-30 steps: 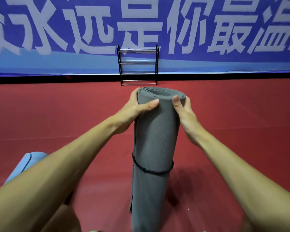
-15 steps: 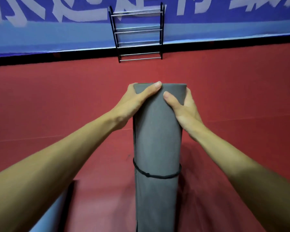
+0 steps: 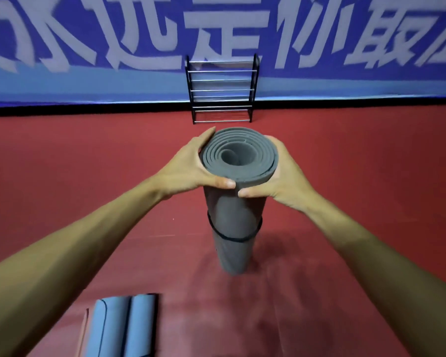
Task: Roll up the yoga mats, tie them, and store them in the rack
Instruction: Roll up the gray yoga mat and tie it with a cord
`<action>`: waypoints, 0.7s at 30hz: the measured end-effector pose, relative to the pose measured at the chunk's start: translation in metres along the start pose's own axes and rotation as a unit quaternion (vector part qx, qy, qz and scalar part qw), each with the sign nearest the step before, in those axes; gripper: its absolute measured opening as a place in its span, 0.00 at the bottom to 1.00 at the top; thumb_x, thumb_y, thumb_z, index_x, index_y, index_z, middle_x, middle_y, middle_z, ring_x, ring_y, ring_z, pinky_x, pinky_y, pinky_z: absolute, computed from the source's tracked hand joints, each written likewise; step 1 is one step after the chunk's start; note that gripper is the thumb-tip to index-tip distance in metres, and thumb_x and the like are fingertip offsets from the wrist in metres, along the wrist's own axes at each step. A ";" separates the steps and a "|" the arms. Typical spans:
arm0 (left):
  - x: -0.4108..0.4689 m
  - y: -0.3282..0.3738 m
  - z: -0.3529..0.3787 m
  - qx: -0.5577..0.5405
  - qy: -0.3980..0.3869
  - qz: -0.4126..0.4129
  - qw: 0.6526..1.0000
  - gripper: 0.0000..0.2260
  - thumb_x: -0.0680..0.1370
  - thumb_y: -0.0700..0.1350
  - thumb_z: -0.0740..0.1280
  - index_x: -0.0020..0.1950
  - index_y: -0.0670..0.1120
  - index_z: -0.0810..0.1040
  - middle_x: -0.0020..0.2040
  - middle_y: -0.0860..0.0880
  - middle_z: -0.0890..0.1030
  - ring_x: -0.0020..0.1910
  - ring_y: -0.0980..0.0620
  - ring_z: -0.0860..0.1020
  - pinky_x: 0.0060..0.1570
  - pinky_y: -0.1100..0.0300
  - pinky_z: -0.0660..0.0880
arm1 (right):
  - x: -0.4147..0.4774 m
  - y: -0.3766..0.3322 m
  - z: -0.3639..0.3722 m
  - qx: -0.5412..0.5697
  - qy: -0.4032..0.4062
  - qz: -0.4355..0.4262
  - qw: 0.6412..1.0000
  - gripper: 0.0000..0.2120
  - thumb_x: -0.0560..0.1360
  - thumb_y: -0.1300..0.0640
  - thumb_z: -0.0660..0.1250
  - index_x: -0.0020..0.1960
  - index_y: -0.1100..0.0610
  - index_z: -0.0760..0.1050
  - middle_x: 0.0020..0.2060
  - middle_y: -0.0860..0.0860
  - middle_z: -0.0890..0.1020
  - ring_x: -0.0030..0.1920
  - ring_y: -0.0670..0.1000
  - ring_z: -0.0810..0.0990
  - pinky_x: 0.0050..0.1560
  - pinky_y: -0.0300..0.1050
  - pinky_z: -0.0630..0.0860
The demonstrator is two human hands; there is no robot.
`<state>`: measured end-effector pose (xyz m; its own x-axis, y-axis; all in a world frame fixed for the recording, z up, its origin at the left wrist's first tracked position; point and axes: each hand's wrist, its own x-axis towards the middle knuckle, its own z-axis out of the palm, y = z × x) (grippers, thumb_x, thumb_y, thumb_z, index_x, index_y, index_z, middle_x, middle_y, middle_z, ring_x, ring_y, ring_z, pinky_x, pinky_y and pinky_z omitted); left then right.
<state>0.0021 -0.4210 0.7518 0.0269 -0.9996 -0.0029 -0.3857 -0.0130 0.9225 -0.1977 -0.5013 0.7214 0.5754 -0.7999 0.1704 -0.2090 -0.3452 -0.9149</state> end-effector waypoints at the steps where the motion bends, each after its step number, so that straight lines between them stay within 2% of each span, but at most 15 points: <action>1: 0.000 0.028 -0.019 0.009 -0.004 0.018 1.000 0.41 0.61 0.39 0.82 0.66 0.57 0.64 0.55 0.68 0.75 0.54 0.76 0.73 0.55 0.77 0.68 | 0.012 -0.032 -0.004 -0.008 -0.003 -0.008 1.000 0.45 0.49 0.46 0.83 0.61 0.38 0.65 0.61 0.41 0.76 0.64 0.43 0.74 0.66 0.48 0.71; 3: 0.007 0.071 -0.055 0.033 0.003 0.057 0.998 0.36 0.62 0.30 0.78 0.56 0.59 0.64 0.45 0.73 0.78 0.49 0.79 0.73 0.48 0.81 0.67 | 0.037 -0.085 -0.010 -0.016 0.000 -0.034 0.999 0.46 0.50 0.48 0.84 0.64 0.41 0.67 0.61 0.42 0.77 0.64 0.44 0.74 0.66 0.50 0.71; 4: 0.011 0.087 -0.072 0.038 0.006 0.070 0.997 0.36 0.62 0.30 0.78 0.57 0.58 0.66 0.46 0.73 0.78 0.49 0.78 0.73 0.48 0.81 0.67 | 0.049 -0.104 -0.013 -0.020 0.003 -0.044 0.999 0.46 0.51 0.51 0.85 0.65 0.44 0.67 0.61 0.43 0.77 0.64 0.45 0.75 0.66 0.50 0.71; 6: 0.027 0.110 -0.104 0.038 0.002 0.069 0.997 0.41 0.60 0.37 0.81 0.68 0.50 0.66 0.53 0.68 0.78 0.54 0.75 0.73 0.52 0.78 0.68 | 0.071 -0.135 -0.021 -0.025 0.015 -0.060 0.998 0.43 0.53 0.57 0.85 0.62 0.43 0.69 0.58 0.39 0.79 0.62 0.41 0.76 0.63 0.42 0.72; 8: 0.045 0.131 -0.132 0.049 -0.010 0.063 0.997 0.48 0.58 0.44 0.82 0.73 0.46 0.61 0.59 0.64 0.74 0.57 0.72 0.73 0.54 0.75 0.69 | 0.096 -0.159 -0.027 -0.020 0.021 -0.066 0.997 0.39 0.54 0.63 0.84 0.56 0.42 0.70 0.52 0.32 0.80 0.57 0.37 0.77 0.57 0.33 0.72; 10: 0.070 0.143 -0.151 0.062 -0.018 0.060 0.996 0.49 0.58 0.45 0.81 0.73 0.47 0.59 0.60 0.63 0.73 0.57 0.73 0.73 0.56 0.74 0.70 | 0.122 -0.167 -0.034 -0.015 0.032 -0.075 0.997 0.37 0.55 0.68 0.83 0.55 0.44 0.71 0.49 0.33 0.81 0.54 0.35 0.78 0.53 0.30 0.72; 12: 0.098 0.151 -0.163 0.072 -0.009 0.049 0.996 0.51 0.57 0.47 0.82 0.74 0.46 0.59 0.60 0.64 0.74 0.57 0.73 0.72 0.61 0.70 0.70 | 0.153 -0.165 -0.040 -0.002 0.037 -0.070 0.997 0.37 0.55 0.68 0.83 0.57 0.47 0.72 0.51 0.38 0.82 0.54 0.37 0.79 0.55 0.32 0.73; 15: 0.151 0.147 -0.185 0.077 0.012 0.036 0.996 0.40 0.62 0.42 0.81 0.67 0.52 0.63 0.53 0.67 0.77 0.51 0.76 0.74 0.53 0.77 0.70 | 0.211 -0.153 -0.051 0.023 0.038 -0.072 0.996 0.40 0.54 0.64 0.84 0.62 0.51 0.72 0.55 0.43 0.82 0.56 0.40 0.79 0.58 0.35 0.73; 16: 0.169 0.146 -0.192 0.079 0.017 0.030 0.996 0.36 0.62 0.42 0.81 0.65 0.50 0.66 0.53 0.64 0.79 0.52 0.73 0.75 0.54 0.75 0.71 | 0.232 -0.148 -0.055 0.026 0.035 -0.075 0.996 0.40 0.55 0.63 0.84 0.63 0.51 0.72 0.55 0.42 0.82 0.56 0.39 0.79 0.57 0.33 0.73; 18: 0.207 0.147 -0.203 0.085 0.034 0.023 0.996 0.36 0.62 0.42 0.81 0.67 0.47 0.71 0.56 0.59 0.81 0.56 0.65 0.77 0.58 0.68 0.73 | 0.276 -0.138 -0.066 0.036 0.024 -0.078 0.996 0.40 0.55 0.64 0.84 0.63 0.52 0.72 0.54 0.42 0.82 0.55 0.37 0.79 0.54 0.29 0.72; 21: 0.265 0.154 -0.221 0.083 0.065 0.029 0.994 0.32 0.63 0.39 0.80 0.63 0.52 0.73 0.54 0.60 0.81 0.53 0.69 0.77 0.49 0.76 0.71 | 0.342 -0.128 -0.087 0.040 0.007 -0.081 0.996 0.40 0.55 0.63 0.84 0.63 0.51 0.72 0.54 0.42 0.81 0.55 0.37 0.79 0.53 0.29 0.71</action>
<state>0.1533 -0.6831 0.9786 0.1140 -0.9875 0.1087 -0.5364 0.0309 0.8434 -0.0427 -0.7738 0.9291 0.5849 -0.7442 0.3226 -0.0513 -0.4309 -0.9010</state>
